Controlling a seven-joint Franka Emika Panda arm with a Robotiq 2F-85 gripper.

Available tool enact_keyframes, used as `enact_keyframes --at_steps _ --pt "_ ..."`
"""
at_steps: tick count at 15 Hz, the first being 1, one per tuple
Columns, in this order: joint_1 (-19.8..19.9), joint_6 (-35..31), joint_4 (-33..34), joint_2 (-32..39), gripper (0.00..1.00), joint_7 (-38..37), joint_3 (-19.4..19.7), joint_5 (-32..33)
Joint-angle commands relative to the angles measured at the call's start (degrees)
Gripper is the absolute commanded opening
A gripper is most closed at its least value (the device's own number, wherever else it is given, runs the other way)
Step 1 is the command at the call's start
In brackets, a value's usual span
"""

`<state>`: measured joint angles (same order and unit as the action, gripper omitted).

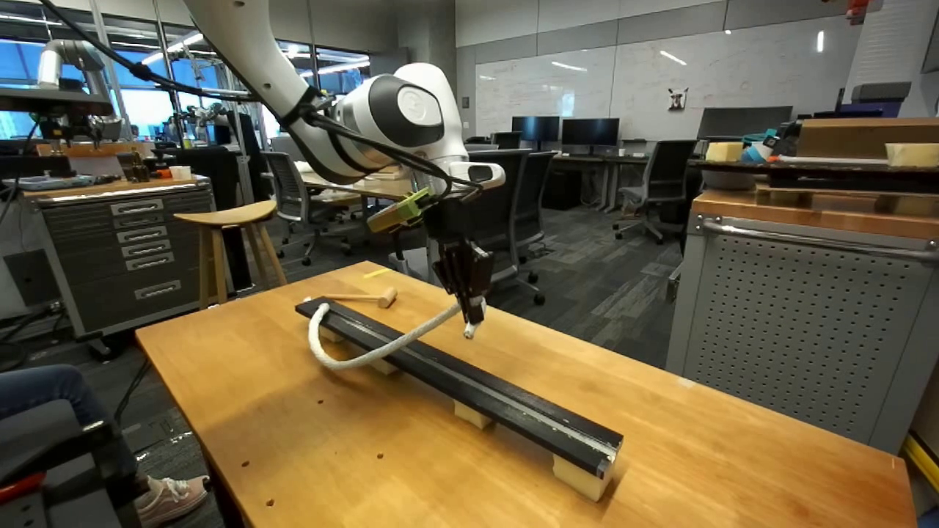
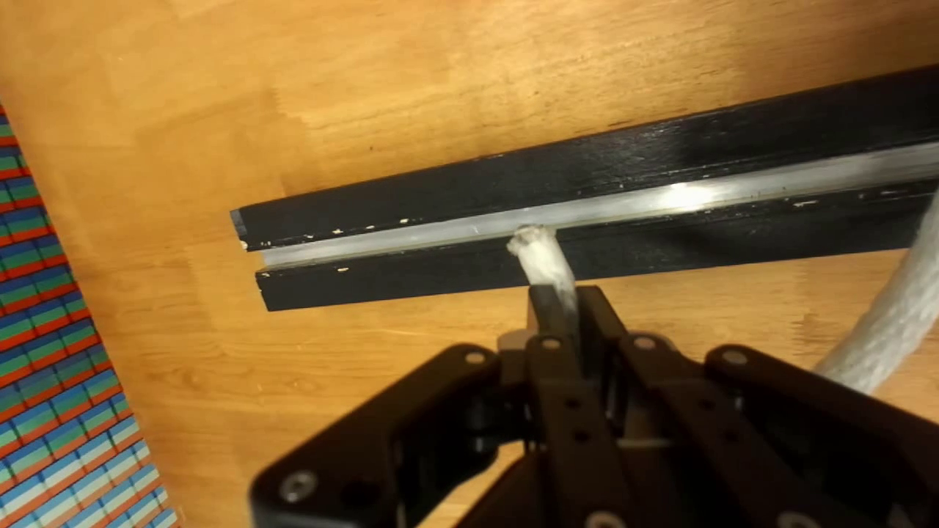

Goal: Pull the white rope along the length of the groove

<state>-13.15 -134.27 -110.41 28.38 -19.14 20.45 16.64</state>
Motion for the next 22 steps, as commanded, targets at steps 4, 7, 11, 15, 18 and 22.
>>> enact_keyframes --at_steps 4,7,11,15,18,22 --pt "3.08 0.52 0.21 -0.49 0.10 -1.34 -3.29 2.18" --pt "3.08 0.52 0.21 -0.49 0.03 -1.34 -3.30 2.18" --pt "4.79 1.10 0.00 -1.72 0.03 1.32 -1.99 10.10" --pt "7.12 1.80 1.19 -0.90 0.03 3.41 -0.88 19.87" --pt "9.58 0.47 1.34 -0.72 0.03 5.68 -2.07 25.35" --pt "12.06 -1.70 0.92 -0.08 0.03 9.71 -4.58 29.31"
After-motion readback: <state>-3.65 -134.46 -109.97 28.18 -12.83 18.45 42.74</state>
